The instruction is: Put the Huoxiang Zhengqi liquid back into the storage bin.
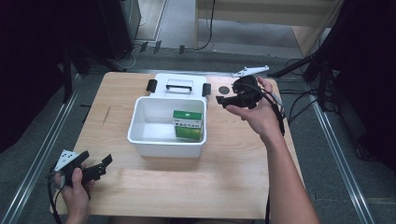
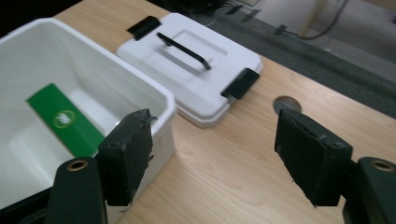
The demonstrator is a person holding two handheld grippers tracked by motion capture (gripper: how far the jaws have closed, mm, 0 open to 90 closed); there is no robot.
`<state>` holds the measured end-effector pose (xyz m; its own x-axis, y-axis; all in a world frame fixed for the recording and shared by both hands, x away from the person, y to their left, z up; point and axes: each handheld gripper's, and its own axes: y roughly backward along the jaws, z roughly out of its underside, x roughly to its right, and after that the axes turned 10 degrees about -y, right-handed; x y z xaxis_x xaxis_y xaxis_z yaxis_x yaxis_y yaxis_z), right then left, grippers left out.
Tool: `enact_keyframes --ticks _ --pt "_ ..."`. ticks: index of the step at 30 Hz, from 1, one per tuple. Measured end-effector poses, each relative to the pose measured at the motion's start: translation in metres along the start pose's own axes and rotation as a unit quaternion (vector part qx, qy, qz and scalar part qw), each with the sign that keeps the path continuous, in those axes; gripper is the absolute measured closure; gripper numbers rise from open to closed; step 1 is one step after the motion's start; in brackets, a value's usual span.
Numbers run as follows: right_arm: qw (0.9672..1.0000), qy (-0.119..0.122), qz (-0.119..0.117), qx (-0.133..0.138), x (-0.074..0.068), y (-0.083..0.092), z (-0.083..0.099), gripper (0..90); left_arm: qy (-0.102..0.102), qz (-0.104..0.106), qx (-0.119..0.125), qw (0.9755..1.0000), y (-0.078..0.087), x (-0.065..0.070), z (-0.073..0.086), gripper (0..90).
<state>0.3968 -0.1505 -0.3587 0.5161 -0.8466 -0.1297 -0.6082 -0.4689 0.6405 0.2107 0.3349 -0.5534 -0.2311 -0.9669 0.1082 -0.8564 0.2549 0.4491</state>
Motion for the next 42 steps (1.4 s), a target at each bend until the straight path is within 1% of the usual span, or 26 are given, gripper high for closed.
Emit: enact_keyframes --ticks 2,5,8,9,12,13,14,15,17,18,19,21,24,25,27,28,29,30,31,32,33,34,35,36,37,42 --pt "0.9996 -0.014 0.021 0.015 0.003 0.001 0.013 23.5 0.000 -0.001 0.000 1.0000 0.000 0.000 0.000 0.1" --pt "0.9993 -0.021 0.026 0.019 0.004 0.002 0.023 21.1 -0.001 -0.001 0.000 1.0000 0.000 0.000 0.000 0.1" --pt "0.9983 -0.026 0.039 0.036 0.002 0.006 0.041 10.4 -0.001 -0.001 0.000 1.0000 0.000 0.000 0.000 0.2" --pt "0.9983 -0.026 0.039 0.036 0.002 0.006 0.041 10.4 0.000 -0.002 0.000 1.0000 0.000 0.000 0.000 0.2" --pt "0.9980 -0.032 0.031 0.045 0.003 0.007 0.054 0.4 -0.001 -0.003 0.001 1.0000 0.000 0.000 0.000 0.2" --pt "0.9982 -0.035 0.024 0.043 0.004 0.007 0.058 0.0 -0.001 -0.003 0.001 1.0000 0.000 0.000 0.000 0.2" --pt "0.9976 -0.038 0.035 0.046 0.007 0.008 0.067 0.0 -0.001 -0.003 0.000 1.0000 0.000 0.000 0.000 0.1" --pt "0.9976 -0.038 0.035 0.046 0.007 0.008 0.067 0.0 -0.001 -0.003 0.000 1.0000 0.000 0.000 0.000 0.1" --pt "0.9966 -0.041 0.050 0.050 0.010 0.009 0.076 0.0 -0.001 -0.003 0.001 1.0000 0.000 0.000 0.000 0.1" --pt "0.9954 -0.057 0.051 0.058 0.015 0.011 0.086 0.0 -0.002 -0.003 0.001 1.0000 0.000 0.000 0.000 0.1" --pt "0.9949 -0.063 0.047 0.063 0.017 0.013 0.091 0.0 -0.002 -0.003 0.001 1.0000 0.000 0.000 0.000 0.2" --pt "0.9944 -0.067 0.049 0.066 0.020 0.014 0.096 0.0 -0.002 -0.003 0.001 1.0000 0.000 0.000 0.000 0.1" --pt "0.9930 -0.077 0.057 0.068 0.029 0.016 0.113 0.0 -0.001 -0.003 0.001 1.0000 0.001 0.000 0.000 0.1" --pt "0.9921 -0.086 0.058 0.071 0.035 0.017 0.125 0.0 -0.002 -0.003 0.001 1.0000 0.001 0.000 0.000 0.1" --pt "0.9911 -0.094 0.059 0.073 0.038 0.018 0.131 0.0 -0.002 -0.003 0.001 1.0000 0.001 0.000 0.000 0.1" --pt "0.9894 -0.105 0.062 0.079 0.045 0.021 0.143 0.0 -0.004 -0.004 0.001 1.0000 0.001 0.000 0.000 0.1" --pt "0.9894 -0.105 0.062 0.079 0.045 0.021 0.143 0.0 -0.004 -0.004 0.001 1.0000 0.001 0.000 0.000 0.1" --pt "0.9876 -0.114 0.068 0.084 0.052 0.022 0.155 0.0 -0.004 -0.004 0.001 1.0000 0.001 0.000 0.000 0.1" --pt "0.9876 -0.114 0.068 0.084 0.052 0.022 0.155 0.0 -0.004 -0.004 0.001 1.0000 0.001 0.000 0.000 0.1" --pt "0.9858 -0.123 0.075 0.086 0.058 0.024 0.166 0.0 -0.004 -0.004 0.001 1.0000 0.001 0.000 0.000 0.1" --pt "0.9858 -0.123 0.075 0.086 0.058 0.024 0.166 0.0 -0.004 -0.004 0.001 1.0000 0.001 0.000 0.000 0.1" --pt "0.9845 -0.128 0.082 0.088 0.063 0.027 0.177 0.0 -0.004 -0.004 0.001 1.0000 0.001 0.000 0.000 0.2" --pt "0.9845 -0.128 0.082 0.088 0.063 0.027 0.177 0.0 -0.004 -0.005 0.002 1.0000 0.001 0.000 0.000 0.2" --pt "0.9832 -0.135 0.083 0.091 0.068 0.030 0.188 0.0 -0.005 -0.005 0.001 1.0000 0.001 0.001 0.000 0.1" --pt "0.9832 -0.135 0.083 0.091 0.068 0.030 0.188 0.0 -0.005 -0.005 0.001 1.0000 0.001 0.001 0.000 0.1" --pt "0.9813 -0.144 0.091 0.089 0.078 0.036 0.215 0.0 -0.006 -0.005 -0.001 1.0000 0.001 0.001 0.000 0.1"
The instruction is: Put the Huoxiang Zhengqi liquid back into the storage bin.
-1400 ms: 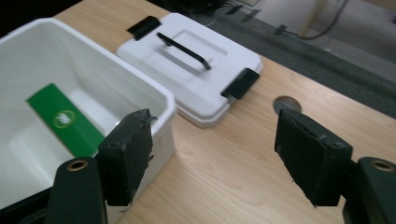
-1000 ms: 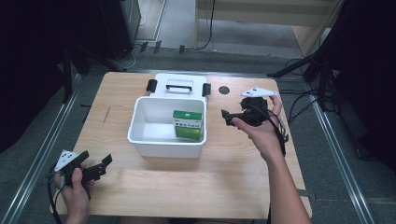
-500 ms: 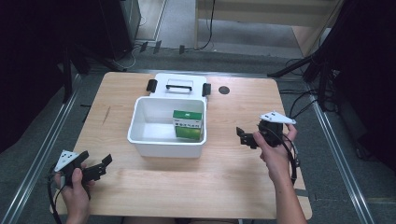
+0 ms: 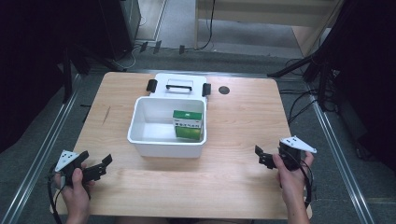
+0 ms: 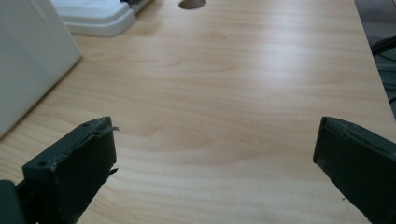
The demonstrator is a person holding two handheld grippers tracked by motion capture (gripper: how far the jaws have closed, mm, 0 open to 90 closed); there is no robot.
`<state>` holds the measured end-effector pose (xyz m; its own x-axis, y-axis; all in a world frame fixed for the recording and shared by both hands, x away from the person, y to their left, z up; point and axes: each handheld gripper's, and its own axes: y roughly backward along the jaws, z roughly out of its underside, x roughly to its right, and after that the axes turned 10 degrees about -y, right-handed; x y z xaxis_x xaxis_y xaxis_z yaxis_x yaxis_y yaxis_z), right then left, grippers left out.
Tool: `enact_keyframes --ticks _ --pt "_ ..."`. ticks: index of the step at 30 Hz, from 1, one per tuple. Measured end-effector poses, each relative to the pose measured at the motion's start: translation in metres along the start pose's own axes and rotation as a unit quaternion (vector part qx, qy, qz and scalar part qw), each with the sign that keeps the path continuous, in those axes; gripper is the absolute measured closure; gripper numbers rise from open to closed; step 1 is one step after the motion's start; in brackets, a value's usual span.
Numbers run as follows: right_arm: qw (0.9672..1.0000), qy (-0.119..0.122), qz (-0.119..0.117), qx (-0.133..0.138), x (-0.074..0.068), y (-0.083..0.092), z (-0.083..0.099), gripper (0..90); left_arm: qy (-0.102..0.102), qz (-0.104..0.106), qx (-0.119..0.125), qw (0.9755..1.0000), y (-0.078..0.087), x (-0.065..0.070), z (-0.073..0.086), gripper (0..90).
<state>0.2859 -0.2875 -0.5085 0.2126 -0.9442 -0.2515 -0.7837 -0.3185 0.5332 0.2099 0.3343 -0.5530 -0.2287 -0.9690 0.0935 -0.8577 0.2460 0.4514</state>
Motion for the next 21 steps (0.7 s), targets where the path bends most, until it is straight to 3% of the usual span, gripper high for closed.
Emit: enact_keyframes --ticks 6,13,21 --pt "0.9997 -0.015 0.017 -0.004 0.023 0.009 0.024 0.0 0.000 0.001 0.000 1.0000 0.000 0.000 0.000 0.1" --pt "0.9995 -0.010 0.026 -0.012 0.039 0.018 0.038 0.0 0.000 0.000 0.000 1.0000 0.000 0.000 0.000 0.1" --pt "0.9989 -0.026 0.039 -0.005 0.057 0.034 0.053 0.0 0.000 -0.001 0.000 1.0000 0.001 0.000 0.001 0.2"
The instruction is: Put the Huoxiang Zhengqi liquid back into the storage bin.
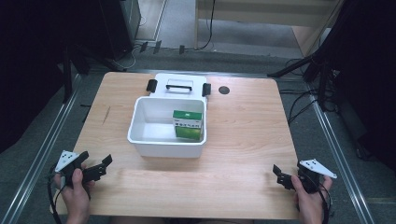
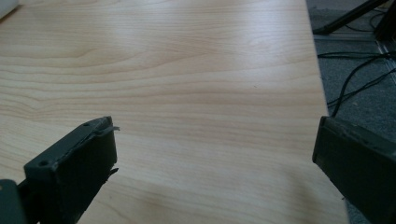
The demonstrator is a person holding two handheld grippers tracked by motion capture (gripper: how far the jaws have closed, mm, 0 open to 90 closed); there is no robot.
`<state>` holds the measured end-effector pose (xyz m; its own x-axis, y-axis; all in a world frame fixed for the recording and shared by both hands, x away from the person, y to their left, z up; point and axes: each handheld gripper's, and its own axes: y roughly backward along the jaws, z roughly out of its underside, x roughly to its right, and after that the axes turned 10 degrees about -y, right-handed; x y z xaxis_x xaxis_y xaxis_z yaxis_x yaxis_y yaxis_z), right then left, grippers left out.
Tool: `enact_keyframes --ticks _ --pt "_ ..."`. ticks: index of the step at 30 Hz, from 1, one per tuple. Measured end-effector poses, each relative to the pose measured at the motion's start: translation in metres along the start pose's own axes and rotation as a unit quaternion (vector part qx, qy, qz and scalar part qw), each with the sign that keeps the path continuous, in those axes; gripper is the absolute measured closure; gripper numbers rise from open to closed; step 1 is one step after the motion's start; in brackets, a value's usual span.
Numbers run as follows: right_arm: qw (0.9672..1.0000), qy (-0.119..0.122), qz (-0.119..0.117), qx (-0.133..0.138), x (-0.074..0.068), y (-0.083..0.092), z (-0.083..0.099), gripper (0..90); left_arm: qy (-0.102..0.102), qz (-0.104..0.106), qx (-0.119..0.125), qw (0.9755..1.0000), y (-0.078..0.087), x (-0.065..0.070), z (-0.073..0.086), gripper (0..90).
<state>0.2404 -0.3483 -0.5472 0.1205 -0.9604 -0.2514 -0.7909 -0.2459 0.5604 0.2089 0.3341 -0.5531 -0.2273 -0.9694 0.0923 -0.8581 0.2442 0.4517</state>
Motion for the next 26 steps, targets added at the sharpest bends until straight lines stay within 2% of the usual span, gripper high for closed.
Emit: enact_keyframes --ticks 5,8,15,18,19,23,26 --pt "0.9998 -0.006 0.014 0.012 0.012 0.009 0.002 0.1 0.000 0.001 -0.001 1.0000 0.000 0.000 0.000 0.1" --pt "0.9997 -0.011 0.011 0.020 0.015 0.012 0.003 0.3 -0.001 0.000 0.000 1.0000 0.000 0.000 0.000 0.1" --pt "0.9993 -0.009 0.020 0.031 0.014 0.013 0.004 5.9 0.000 0.000 -0.001 1.0000 0.000 0.000 0.000 0.2" --pt "0.9987 -0.003 0.029 0.040 0.011 0.014 0.005 14.7 0.002 0.002 -0.002 1.0000 0.000 0.000 0.000 0.1" --pt "0.9985 0.002 0.032 0.044 0.009 0.014 0.006 14.4 0.002 0.002 -0.002 1.0000 0.000 0.000 0.000 0.2" --pt "0.9992 0.006 0.015 0.036 0.009 0.014 0.006 14.5 0.002 0.002 -0.001 1.0000 0.000 0.000 0.000 0.1" --pt "0.9993 -0.002 0.004 0.037 0.010 0.015 0.006 14.7 0.005 0.002 -0.001 1.0000 0.000 -0.001 0.000 0.1"
